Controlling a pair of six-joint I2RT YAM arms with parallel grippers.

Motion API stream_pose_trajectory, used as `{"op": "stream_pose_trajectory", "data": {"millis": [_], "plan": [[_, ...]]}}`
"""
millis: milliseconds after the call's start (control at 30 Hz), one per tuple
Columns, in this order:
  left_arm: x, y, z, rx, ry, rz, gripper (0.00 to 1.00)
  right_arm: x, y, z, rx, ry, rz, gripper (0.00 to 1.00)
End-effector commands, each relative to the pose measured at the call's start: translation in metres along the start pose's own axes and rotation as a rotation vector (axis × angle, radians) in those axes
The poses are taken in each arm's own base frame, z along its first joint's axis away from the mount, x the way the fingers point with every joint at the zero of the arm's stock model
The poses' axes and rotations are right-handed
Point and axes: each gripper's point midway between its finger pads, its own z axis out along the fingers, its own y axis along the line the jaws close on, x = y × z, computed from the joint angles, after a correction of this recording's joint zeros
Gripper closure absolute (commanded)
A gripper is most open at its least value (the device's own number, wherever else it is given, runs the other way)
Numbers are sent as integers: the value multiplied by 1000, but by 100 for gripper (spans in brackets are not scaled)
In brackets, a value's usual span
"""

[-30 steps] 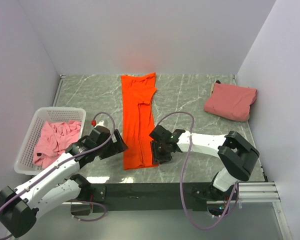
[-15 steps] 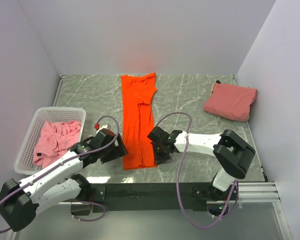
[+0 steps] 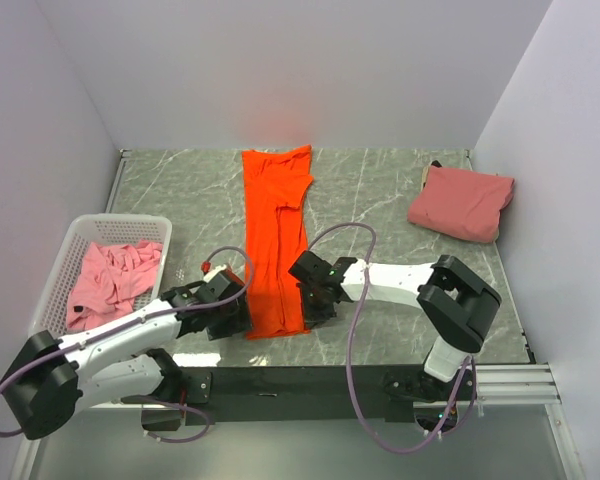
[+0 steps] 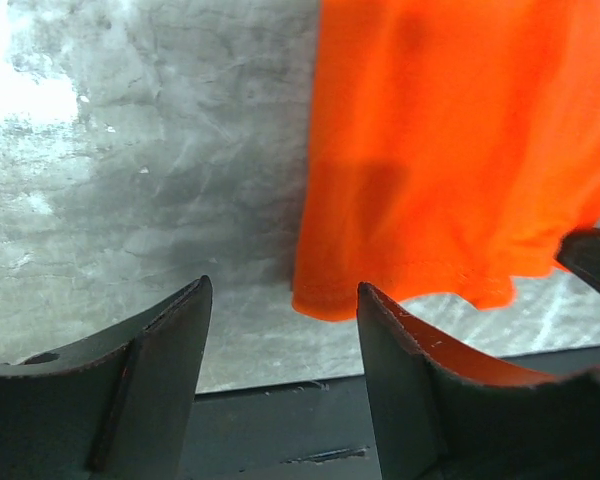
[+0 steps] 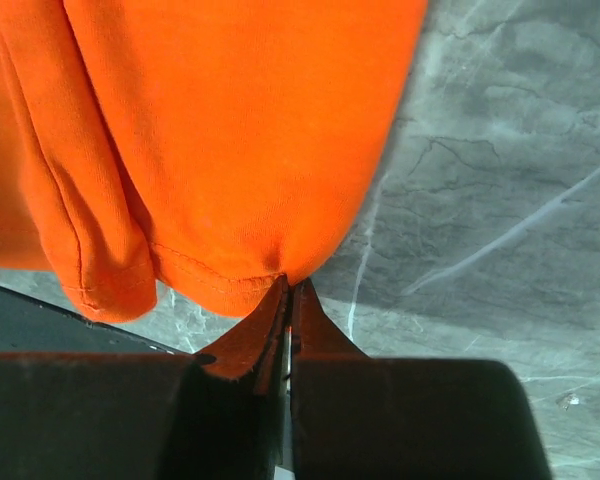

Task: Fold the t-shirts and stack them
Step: Fold the tshirt

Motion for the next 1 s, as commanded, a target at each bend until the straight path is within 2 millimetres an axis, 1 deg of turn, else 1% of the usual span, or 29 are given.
{"op": "stream_pose_trajectory", "data": {"millis": [0, 100, 200, 267, 300, 333, 433, 500, 533, 600, 700, 800, 900, 933, 967], "plan": [[-2, 0, 6, -22, -6, 4, 35, 8, -21, 13, 103, 20, -25, 100], [1, 1, 12, -36, 6, 19, 36, 8, -21, 13, 105, 22, -28, 100], [1, -2, 16, -38, 8, 31, 37, 8, -21, 13, 103, 25, -28, 100], [1, -8, 18, -24, 14, 33, 38, 7, -21, 14, 101, 25, -30, 100], [0, -11, 18, -18, 14, 34, 40, 8, -21, 14, 101, 27, -32, 100], [0, -12, 18, -18, 17, 38, 44, 8, -20, 15, 101, 29, -32, 100], [6, -9, 21, -43, 39, 50, 52, 8, -21, 15, 101, 29, -31, 100], [11, -5, 23, -55, 56, 57, 55, 7, -20, 15, 101, 27, -31, 100], [12, -5, 23, -57, 59, 61, 58, 8, -20, 15, 100, 28, -32, 100], [15, -3, 23, -63, 69, 66, 60, 8, -20, 16, 101, 29, -32, 100], [19, 1, 23, -70, 81, 70, 65, 9, -21, 15, 102, 30, -29, 100], [23, 4, 23, -72, 95, 73, 72, 8, -22, 12, 110, 26, -28, 100], [28, 5, 22, -63, 108, 72, 77, 8, -20, 8, 103, 25, -33, 100], [30, 6, 21, -60, 112, 71, 81, 7, -19, 6, 97, 23, -34, 100], [31, 6, 20, -54, 111, 67, 82, 9, -19, 6, 97, 30, -34, 100]]}}
